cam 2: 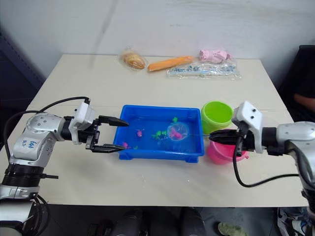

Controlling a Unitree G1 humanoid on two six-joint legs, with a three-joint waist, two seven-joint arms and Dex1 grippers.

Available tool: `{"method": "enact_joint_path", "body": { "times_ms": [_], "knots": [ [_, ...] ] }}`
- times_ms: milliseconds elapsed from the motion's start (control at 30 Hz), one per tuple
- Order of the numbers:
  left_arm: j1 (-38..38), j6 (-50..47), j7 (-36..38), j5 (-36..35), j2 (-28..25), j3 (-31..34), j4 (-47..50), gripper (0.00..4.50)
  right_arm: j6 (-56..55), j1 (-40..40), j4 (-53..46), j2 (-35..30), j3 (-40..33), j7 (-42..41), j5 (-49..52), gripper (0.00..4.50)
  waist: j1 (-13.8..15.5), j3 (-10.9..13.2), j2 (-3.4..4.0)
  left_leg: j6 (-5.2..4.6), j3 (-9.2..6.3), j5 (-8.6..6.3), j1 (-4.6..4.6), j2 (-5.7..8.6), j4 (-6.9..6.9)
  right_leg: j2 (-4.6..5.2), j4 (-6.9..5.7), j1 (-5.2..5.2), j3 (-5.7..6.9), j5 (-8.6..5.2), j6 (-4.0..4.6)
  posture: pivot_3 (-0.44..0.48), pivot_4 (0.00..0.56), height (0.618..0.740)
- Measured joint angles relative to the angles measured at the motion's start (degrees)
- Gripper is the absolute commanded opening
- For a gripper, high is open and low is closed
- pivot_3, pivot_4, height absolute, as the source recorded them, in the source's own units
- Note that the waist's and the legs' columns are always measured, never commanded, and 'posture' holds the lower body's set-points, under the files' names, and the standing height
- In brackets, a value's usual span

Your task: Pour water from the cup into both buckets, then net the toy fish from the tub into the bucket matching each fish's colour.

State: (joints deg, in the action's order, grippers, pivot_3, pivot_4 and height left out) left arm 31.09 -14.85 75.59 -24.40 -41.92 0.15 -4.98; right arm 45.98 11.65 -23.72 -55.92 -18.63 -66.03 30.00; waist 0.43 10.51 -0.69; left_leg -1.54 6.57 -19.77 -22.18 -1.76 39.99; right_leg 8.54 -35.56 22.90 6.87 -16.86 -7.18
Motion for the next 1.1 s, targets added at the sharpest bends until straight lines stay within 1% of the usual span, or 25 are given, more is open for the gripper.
{"method": "enact_joint_path", "body": {
  "times_ms": [33, 133, 267, 333, 433, 500, 533, 600, 733, 867, 933, 1100],
  "knots": [
    [-0.1, 0.4, -0.3, 0.0, 0.5, 0.0, -0.5, 4.45, 0.7, -3.1, -1.6, 0.1, -2.9, 0.9, 0.8, 0.0, 0.2, 0.0, 0.0, 0.0, 0.01, 0.0, 0.0, 0.01, 0.0, 0.0, 0.0, 0.0, -0.01, 0.01, -0.01, 0.0, 0.15, 0.74],
    [0.1, 0.9, -0.4, 0.0, 1.2, -0.3, -1.2, 4.45, 3.1, -7.1, -4.7, 0.9, -9.6, 3.8, 2.9, 0.0, 0.5, 0.0, 0.0, -0.01, 0.02, 0.0, 0.0, 0.01, 0.02, -0.01, 0.0, 0.0, -0.04, 0.03, -0.06, 0.0, 0.15, 0.74],
    [1.9, 1.3, -0.4, 0.0, 3.8, -0.9, -3.5, 4.45, 4.3, -13.6, -9.9, 4.5, -18.7, 7.5, 6.0, 0.0, 0.9, 0.0, 0.0, 0.0, 0.01, 0.01, 0.01, 0.0, 0.01, -0.05, -0.01, 0.0, -0.03, 0.03, -0.05, 0.0, 0.15, 0.74],
    [3.2, 1.8, -0.1, 0.0, 4.7, -1.2, -5.4, 4.45, 3.6, -17.7, -12.1, 6.5, -22.5, 8.1, 6.2, 0.0, 1.2, 0.0, 0.0, 0.0, -0.01, 0.01, -0.01, 0.08, 0.01, -0.07, 0.02, -0.02, -0.02, 0.03, -0.06, 0.0, 0.15, 0.74],
    [5.8, 1.8, 1.1, 0.1, 6.4, -1.7, -7.9, 4.45, 1.0, -25.3, -14.8, 11.2, -30.5, 8.8, 6.5, 0.0, 1.3, 0.0, 0.0, -0.02, 0.0, 0.01, -0.01, 0.13, 0.02, -0.07, 0.07, -0.07, -0.06, 0.05, -0.1, 0.0, 0.15, 0.74],
    [6.8, 1.8, 1.5, 0.0, 7.2, -1.8, -8.4, 4.45, 0.2, -27.8, -15.4, 12.5, -32.9, 9.0, 6.5, 0.0, 1.3, 0.0, 0.0, -0.03, 0.0, 0.0, 0.0, 0.15, 0.02, -0.08, 0.09, -0.1, -0.06, 0.06, -0.11, 0.0, 0.15, 0.74],
    [7.6, 1.8, 1.7, -0.1, 8.4, -2.2, -8.5, 4.45, -1.1, -30.7, -16.7, 14.6, -35.8, 9.3, 6.5, 0.0, 1.2, 0.0, 0.0, -0.03, 0.01, 0.01, 0.02, 0.16, 0.01, -0.08, 0.09, -0.11, -0.07, 0.07, -0.13, 0.0, 0.15, 0.74],
    [7.9, 1.5, 1.8, -0.3, 10.5, -2.5, -8.5, 4.45, -3.8, -35.7, -17.7, 17.6, -38.5, 9.7, 6.0, 0.0, 1.0, 0.0, 0.0, -0.03, 0.01, 0.01, 0.04, 0.16, -0.01, -0.11, 0.1, -0.12, -0.09, 0.07, -0.13, 0.0, 0.15, 0.74],
    [8.0, 1.0, 0.1, -1.1, 15.7, -3.1, -8.2, 4.45, -12.5, -42.1, -17.8, 24.2, -40.4, 11.1, 2.0, 0.0, 0.8, 0.0, 0.0, -0.02, 0.04, 0.01, 0.07, 0.14, -0.02, -0.17, 0.1, -0.11, -0.15, 0.07, -0.13, 0.0, 0.15, 0.74],
    [8.0, -0.5, -1.7, -2.6, 18.6, -3.3, -6.0, 4.45, -26.8, -46.2, -16.0, 27.7, -37.9, 12.0, -7.2, 0.0, 0.7, 0.0, 0.01, -0.01, 0.09, 0.0, 0.16, 0.11, -0.02, -0.17, 0.07, -0.12, -0.24, 0.07, -0.12, 0.0, 0.15, 0.74],
    [8.0, -1.4, -2.4, -3.2, 19.3, -3.3, -4.8, 4.45, -32.5, -47.1, -15.0, 28.4, -36.1, 12.6, -10.4, 0.0, 0.7, 0.0, 0.01, 0.0, 0.1, 0.01, 0.18, 0.1, -0.02, -0.17, 0.07, -0.12, -0.26, 0.07, -0.12, 0.0, 0.15, 0.74],
    [7.1, -1.4, -2.6, -3.4, 19.3, -3.3, -4.5, 4.45, -40.0, -47.1, -14.4, 29.6, -33.8, 15.5, -14.3, 0.0, 0.8, 0.0, 0.06, 0.01, 0.11, 0.02, 0.22, 0.06, -0.02, -0.17, 0.08, -0.12, -0.3, 0.06, -0.11, 0.0, 0.15, 0.74]
  ]
}}
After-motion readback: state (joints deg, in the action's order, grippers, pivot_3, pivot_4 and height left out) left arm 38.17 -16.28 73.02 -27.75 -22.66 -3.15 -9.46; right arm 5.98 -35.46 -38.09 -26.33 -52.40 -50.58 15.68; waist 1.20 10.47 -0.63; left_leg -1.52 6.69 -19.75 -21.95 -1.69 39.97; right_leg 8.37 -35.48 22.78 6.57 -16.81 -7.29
